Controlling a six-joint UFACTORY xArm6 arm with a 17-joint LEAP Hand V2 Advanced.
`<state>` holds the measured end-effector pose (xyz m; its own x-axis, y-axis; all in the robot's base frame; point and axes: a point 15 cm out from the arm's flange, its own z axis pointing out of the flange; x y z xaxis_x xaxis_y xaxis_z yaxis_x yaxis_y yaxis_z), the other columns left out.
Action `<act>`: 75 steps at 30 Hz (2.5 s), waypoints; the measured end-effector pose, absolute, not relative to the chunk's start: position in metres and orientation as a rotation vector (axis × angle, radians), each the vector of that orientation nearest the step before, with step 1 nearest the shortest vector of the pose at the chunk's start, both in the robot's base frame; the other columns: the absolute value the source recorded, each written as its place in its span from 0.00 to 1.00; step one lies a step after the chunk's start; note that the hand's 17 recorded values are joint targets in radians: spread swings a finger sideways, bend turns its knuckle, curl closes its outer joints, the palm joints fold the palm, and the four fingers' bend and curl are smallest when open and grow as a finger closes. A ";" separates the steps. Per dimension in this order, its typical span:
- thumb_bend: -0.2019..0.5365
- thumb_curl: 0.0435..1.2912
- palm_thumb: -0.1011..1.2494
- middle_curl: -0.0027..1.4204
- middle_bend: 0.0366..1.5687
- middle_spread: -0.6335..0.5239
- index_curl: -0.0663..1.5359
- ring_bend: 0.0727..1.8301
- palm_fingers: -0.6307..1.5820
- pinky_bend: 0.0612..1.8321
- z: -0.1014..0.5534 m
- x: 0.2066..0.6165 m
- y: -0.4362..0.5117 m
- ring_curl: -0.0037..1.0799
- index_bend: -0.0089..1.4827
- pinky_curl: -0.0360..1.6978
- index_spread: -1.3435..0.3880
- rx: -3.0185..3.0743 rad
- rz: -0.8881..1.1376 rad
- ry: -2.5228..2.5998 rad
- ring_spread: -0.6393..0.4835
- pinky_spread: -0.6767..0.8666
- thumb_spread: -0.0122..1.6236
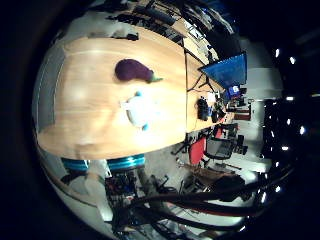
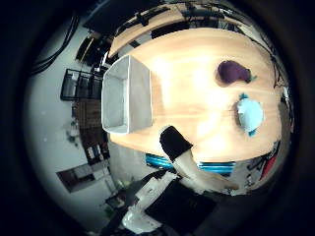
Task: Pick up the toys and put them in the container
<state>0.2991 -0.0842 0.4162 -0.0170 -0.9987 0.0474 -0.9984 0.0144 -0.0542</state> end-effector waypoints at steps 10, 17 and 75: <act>0.24 0.20 0.30 0.25 0.13 0.46 0.22 0.30 0.42 0.45 0.416 0.300 -0.084 0.19 0.12 0.05 0.50 -2.196 -0.110 2.237 0.50 0.71 0.65; 0.24 0.20 0.30 0.25 0.13 0.46 0.22 0.30 0.42 0.45 0.405 0.297 -0.084 0.19 0.12 0.05 0.50 -2.206 -0.075 2.250 0.50 0.71 0.65; 0.24 0.21 0.34 0.25 0.12 0.50 0.20 0.28 0.33 0.52 0.201 0.284 -0.286 0.21 0.11 0.08 0.52 -2.104 0.212 2.527 0.55 0.71 0.59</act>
